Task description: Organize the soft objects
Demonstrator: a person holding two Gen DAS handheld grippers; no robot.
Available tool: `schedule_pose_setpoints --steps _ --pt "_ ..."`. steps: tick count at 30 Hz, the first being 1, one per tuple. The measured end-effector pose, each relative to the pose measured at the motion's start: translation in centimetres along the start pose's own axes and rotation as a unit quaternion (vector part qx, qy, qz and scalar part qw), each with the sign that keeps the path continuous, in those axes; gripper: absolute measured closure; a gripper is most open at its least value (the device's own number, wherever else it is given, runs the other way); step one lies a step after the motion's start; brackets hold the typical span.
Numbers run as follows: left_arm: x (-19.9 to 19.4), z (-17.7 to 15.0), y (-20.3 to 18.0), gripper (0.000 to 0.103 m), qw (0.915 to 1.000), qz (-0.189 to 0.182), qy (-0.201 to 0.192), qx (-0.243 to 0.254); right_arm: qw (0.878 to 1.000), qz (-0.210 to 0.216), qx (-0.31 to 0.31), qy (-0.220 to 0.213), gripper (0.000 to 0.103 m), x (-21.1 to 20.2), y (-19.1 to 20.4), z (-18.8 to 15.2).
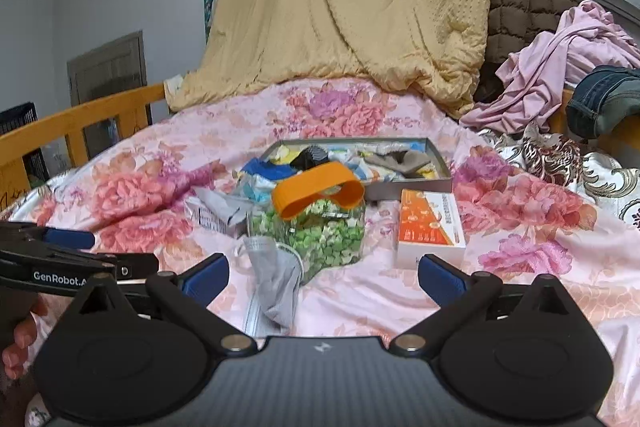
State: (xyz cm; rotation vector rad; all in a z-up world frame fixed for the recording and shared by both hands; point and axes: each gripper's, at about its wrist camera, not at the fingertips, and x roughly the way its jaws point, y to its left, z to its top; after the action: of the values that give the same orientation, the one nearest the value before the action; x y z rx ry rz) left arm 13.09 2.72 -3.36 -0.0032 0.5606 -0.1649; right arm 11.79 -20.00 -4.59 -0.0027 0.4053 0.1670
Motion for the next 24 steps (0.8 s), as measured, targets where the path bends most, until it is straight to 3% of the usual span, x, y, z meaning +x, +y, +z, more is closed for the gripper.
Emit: schedule_pose_setpoints --steps 11,16,24 --pt "0.9 -0.8 1.4 0.001 0.9992 0.037 0.013 -0.001 0.996 0.009 -0.068 0.064 0.0 2.2 2.4 -1.0" --pt "1.2 -0.8 2.4 0.001 0.9981 0.056 0.017 -0.019 0.992 0.022 -0.098 0.072 0.0 2.6 3.6 -1.4" --pt "1.5 -0.8 3.2 0.001 0.9969 0.068 0.022 -0.034 0.993 0.026 -0.097 0.066 0.0 3.2 3.6 -1.3"
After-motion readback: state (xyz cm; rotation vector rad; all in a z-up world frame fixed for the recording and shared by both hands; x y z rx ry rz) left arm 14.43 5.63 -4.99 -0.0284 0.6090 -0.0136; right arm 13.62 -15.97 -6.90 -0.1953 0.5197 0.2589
